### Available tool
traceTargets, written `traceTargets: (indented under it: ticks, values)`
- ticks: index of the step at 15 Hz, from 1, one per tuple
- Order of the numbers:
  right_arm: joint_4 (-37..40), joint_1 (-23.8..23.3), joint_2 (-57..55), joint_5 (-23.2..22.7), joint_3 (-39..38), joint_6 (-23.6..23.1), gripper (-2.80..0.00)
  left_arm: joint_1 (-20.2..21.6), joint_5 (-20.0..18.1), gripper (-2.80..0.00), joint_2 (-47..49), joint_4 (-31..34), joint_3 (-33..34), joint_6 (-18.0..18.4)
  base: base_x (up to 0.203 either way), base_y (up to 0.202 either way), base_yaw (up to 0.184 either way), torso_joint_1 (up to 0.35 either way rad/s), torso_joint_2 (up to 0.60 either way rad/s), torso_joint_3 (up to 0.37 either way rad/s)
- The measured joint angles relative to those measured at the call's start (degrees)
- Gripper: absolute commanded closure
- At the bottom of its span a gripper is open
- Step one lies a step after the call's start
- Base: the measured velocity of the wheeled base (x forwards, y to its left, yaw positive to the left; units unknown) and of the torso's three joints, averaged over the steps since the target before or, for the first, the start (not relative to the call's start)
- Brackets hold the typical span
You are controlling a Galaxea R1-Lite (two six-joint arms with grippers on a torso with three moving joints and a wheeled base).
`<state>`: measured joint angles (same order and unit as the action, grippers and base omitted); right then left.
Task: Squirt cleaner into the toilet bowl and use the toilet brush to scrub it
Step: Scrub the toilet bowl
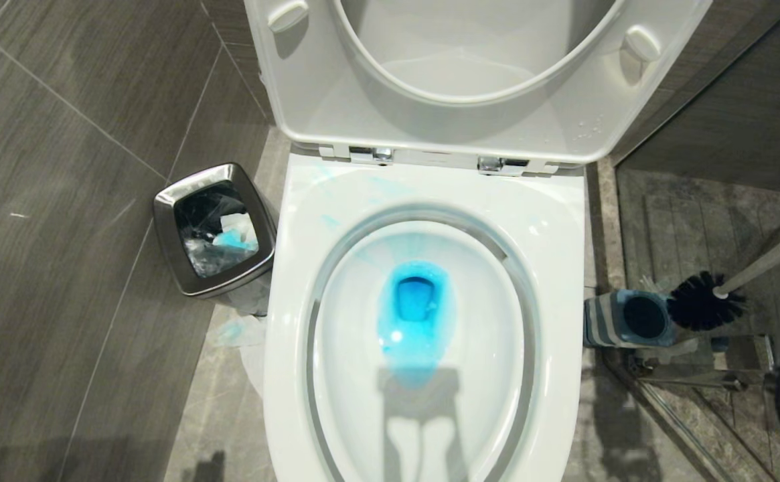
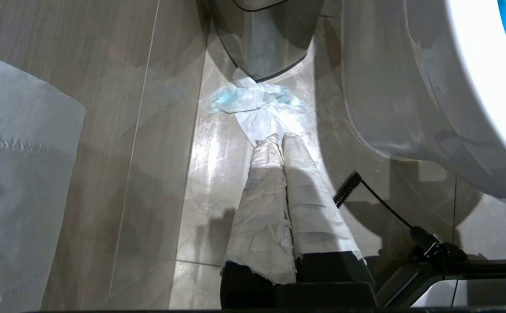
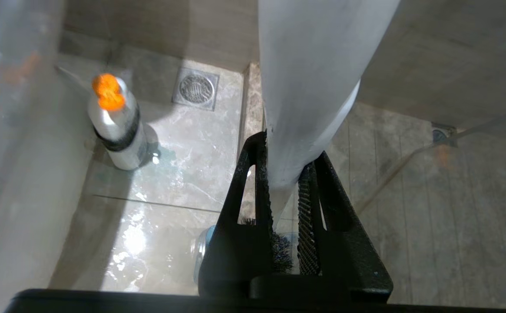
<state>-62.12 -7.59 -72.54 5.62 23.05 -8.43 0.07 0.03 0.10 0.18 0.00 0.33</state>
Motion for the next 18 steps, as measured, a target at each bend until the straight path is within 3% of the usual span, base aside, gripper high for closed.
traceTargets:
  ticks: [8, 14, 18]
  values:
    - [45.43, 2.58, 14.98, -0.09, 27.34, 5.27, 0.00, 0.00, 0.02, 0.00, 0.00, -0.02, 0.00, 0.01, 0.000, 0.000, 0.000, 0.000, 0.00, 0.000]
    - [59.13, 4.22, 17.19, -2.90, 36.26, 7.88, 0.00, 0.00, -0.03, 0.00, 0.00, -0.02, 0.00, 0.02, 0.000, 0.000, 0.000, 0.000, 0.00, 0.000]
    - [68.69, 9.62, 19.67, -3.33, 40.79, 7.83, 0.00, 0.00, -0.03, 0.00, 0.00, -0.04, 0.00, -0.03, 0.000, 0.000, 0.000, 0.000, 0.00, 0.000]
